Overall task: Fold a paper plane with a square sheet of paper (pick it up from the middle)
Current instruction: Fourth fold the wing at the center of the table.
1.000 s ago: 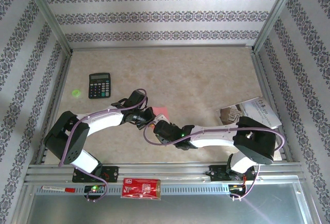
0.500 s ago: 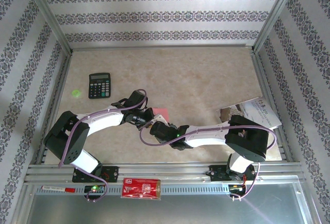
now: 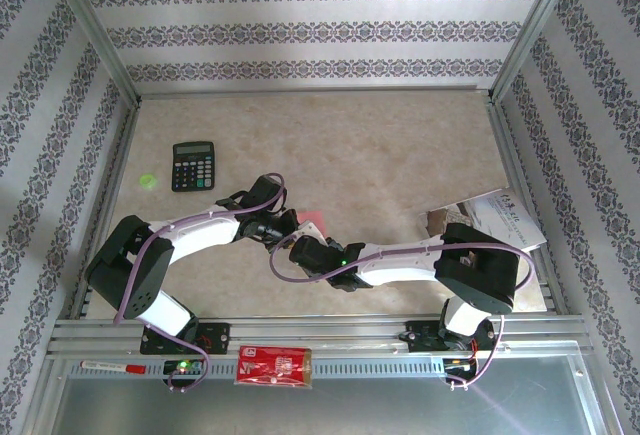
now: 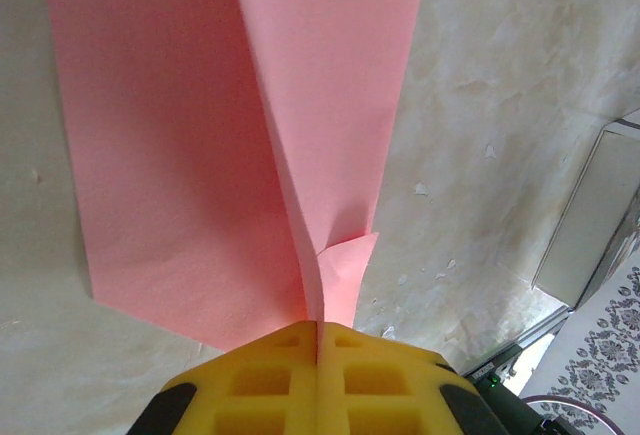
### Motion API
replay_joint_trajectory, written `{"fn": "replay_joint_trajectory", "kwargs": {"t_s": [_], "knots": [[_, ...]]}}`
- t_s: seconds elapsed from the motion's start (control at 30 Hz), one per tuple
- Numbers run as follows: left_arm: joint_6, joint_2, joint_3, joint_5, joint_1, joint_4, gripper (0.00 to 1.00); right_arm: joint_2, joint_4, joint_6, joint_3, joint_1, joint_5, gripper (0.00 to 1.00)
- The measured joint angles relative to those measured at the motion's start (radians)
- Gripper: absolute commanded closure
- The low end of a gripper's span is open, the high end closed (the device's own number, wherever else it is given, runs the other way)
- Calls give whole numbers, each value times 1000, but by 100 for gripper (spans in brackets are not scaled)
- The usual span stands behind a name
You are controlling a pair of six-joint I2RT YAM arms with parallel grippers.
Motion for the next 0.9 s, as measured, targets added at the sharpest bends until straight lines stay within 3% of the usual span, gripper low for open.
{"fn": "replay_joint_trajectory", "kwargs": {"t_s": [0.43,0.9], "knots": [[0,0,0,-1,0,0,99,-3,16,18,-9,-3,11,99],[32,-80,-1,-28,13,-19,62,-75,154,68,-115,-72,-106,100]]}}
